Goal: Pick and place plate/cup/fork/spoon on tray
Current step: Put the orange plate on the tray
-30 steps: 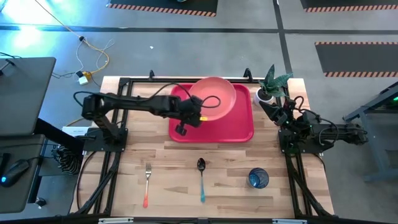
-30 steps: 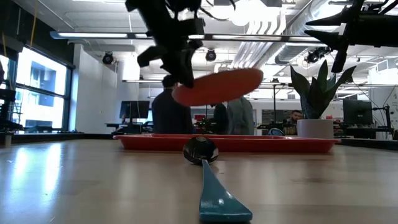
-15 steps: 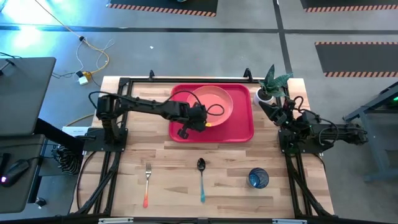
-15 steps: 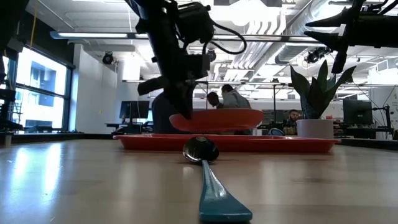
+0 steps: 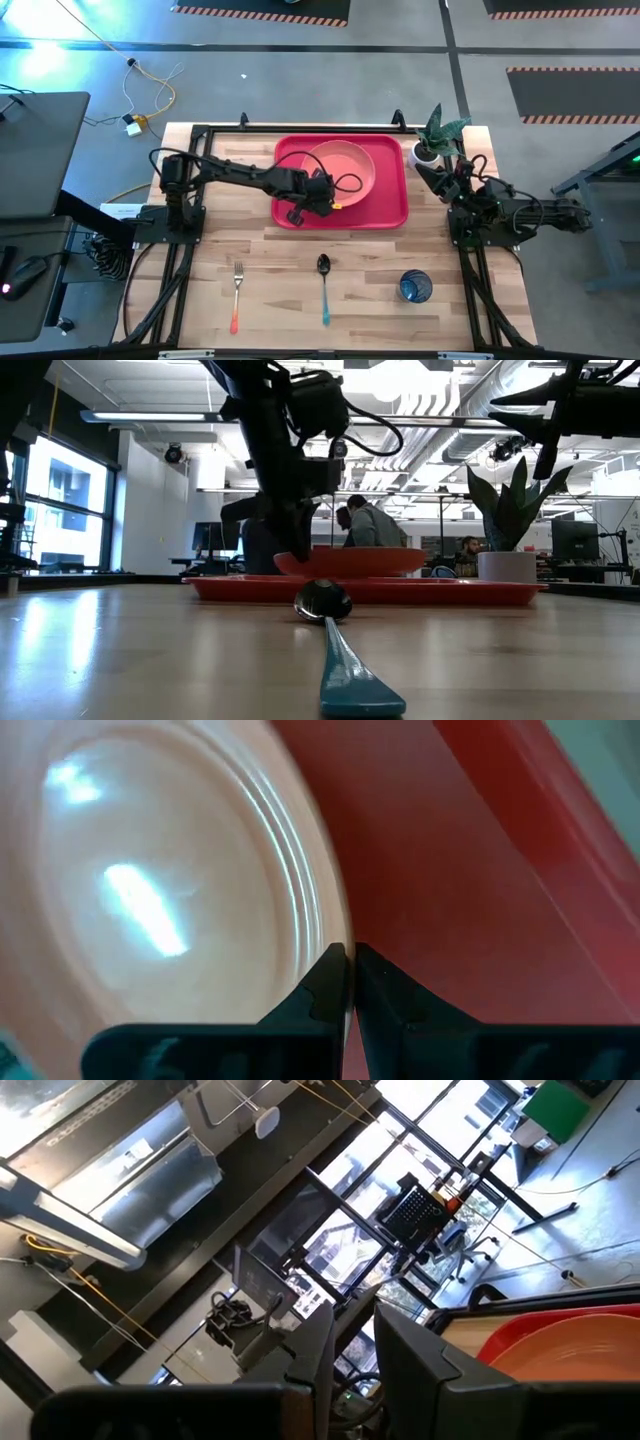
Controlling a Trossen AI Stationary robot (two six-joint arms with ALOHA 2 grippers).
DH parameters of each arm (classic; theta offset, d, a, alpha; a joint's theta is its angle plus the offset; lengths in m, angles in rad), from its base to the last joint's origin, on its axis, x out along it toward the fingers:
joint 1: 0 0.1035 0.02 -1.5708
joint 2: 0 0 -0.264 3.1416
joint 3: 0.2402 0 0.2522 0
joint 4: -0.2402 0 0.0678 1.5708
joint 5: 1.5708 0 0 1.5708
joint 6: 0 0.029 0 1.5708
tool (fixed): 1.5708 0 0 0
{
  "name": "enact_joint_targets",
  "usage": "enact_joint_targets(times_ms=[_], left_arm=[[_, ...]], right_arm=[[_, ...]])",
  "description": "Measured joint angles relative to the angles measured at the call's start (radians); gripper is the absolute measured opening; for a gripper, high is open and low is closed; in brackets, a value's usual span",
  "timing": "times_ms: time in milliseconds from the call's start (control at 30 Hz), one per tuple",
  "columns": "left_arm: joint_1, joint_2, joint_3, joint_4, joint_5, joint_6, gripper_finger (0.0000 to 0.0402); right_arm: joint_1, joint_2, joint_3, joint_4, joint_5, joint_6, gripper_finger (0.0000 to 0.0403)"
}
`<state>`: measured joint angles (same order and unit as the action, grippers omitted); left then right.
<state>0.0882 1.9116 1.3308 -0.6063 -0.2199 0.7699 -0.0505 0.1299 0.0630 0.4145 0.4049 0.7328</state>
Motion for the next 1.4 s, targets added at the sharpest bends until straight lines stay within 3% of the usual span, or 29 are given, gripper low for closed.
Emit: enact_joint_targets(times_ms=[1100,1400], left_arm=[[0.000,0.026,0.000,-0.007,0.027,0.001,0.0006],[0.000,0.026,0.000,-0.008,0.027,0.001,0.0035]], right_arm=[[0.000,0.000,0.000,-0.003,-0.022,0.000,0.0067],[0.000,0.000,0.000,-0.003,-0.025,0.000,0.0067]])
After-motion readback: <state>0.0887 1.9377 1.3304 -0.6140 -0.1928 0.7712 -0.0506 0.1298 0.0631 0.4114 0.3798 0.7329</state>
